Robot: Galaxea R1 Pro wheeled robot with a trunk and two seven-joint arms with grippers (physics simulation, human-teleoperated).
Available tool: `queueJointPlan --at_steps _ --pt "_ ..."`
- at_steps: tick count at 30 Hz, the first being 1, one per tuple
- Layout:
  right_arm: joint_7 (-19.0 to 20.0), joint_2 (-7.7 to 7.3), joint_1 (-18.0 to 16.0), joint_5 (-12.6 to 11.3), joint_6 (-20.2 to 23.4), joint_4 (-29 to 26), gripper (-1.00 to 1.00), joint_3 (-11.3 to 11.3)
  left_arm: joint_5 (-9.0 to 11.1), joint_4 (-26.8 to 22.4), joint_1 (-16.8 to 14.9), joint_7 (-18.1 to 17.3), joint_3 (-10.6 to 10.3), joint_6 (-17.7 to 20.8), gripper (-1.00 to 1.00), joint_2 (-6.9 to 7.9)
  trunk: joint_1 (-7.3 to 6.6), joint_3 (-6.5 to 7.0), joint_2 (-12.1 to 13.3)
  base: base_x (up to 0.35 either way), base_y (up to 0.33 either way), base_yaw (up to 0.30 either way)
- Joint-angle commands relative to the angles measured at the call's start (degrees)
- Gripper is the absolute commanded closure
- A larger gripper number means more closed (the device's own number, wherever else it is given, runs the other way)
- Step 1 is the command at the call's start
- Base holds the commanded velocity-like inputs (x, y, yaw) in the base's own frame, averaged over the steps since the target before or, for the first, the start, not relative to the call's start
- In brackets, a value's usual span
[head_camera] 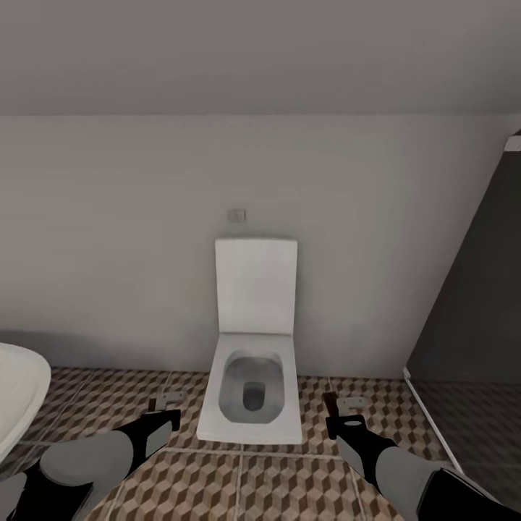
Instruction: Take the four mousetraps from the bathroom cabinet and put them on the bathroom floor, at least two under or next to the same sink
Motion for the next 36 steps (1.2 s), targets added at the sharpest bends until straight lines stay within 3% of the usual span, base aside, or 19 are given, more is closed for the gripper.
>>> queueJointPlan --at_steps 1,36 --pt "-0.34 -0.01 -0.02 -0.26 0.33 -0.11 1.0 0.49 -0.13 -0.22 -0.08 0.32 -0.27 0.14 1.0 0.11 0.22 -0.24 -0.44 0.0 0.0 0.0" --pt "-0.06 -0.01 -0.03 -0.17 0.33 -0.18 1.0 0.49 -0.11 -0.13 -0.08 0.59 -0.19 0.31 1.0 0.3 7.91 -6.52 -14.48 0.0 0.0 0.0"
